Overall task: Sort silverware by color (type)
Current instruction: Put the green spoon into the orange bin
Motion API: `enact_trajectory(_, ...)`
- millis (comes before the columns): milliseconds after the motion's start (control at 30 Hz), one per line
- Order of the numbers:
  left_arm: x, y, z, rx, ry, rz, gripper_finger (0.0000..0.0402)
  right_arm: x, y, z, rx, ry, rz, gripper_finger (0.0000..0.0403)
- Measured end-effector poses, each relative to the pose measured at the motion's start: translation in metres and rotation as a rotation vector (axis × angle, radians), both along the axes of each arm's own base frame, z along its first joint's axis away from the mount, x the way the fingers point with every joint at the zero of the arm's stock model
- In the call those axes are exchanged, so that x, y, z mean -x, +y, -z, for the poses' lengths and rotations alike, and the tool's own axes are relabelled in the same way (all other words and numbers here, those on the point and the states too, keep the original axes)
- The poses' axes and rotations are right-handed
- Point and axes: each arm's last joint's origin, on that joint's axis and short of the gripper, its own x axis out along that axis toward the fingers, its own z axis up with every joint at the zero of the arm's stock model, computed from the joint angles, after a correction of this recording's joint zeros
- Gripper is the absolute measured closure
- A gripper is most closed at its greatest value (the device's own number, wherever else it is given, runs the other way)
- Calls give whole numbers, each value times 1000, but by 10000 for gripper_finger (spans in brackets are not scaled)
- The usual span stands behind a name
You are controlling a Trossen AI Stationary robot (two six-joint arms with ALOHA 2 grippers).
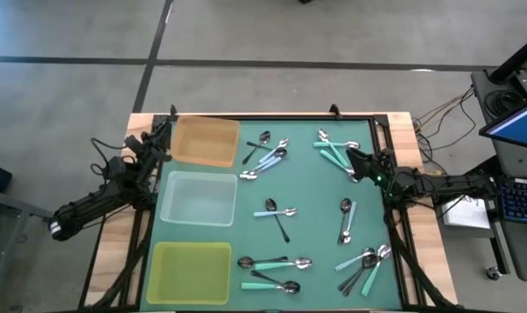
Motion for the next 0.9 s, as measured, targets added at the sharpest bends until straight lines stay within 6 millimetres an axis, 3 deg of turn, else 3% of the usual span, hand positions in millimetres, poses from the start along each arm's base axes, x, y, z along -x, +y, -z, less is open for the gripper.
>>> enact_trajectory(133, 0, 0, 0, 0, 0, 0, 326, -1, 1, -3, 4, 15, -42, 193)
enact_trajectory(233, 0, 0, 0, 0, 0, 0, 326, -1, 1, -18, 41, 31, -42, 193)
enact_trajectory(467, 0, 0, 0, 0, 0, 0, 326, 2, -3, -51, 105, 332, -11, 193)
enact_trajectory(667, 0, 0, 0, 0, 0, 0, 326, 2, -12, -59, -112, 599, 86, 193)
enact_trajectory(900, 0, 0, 0, 0, 0, 0, 326, -32, -25, -63, -372, 738, 67, 193)
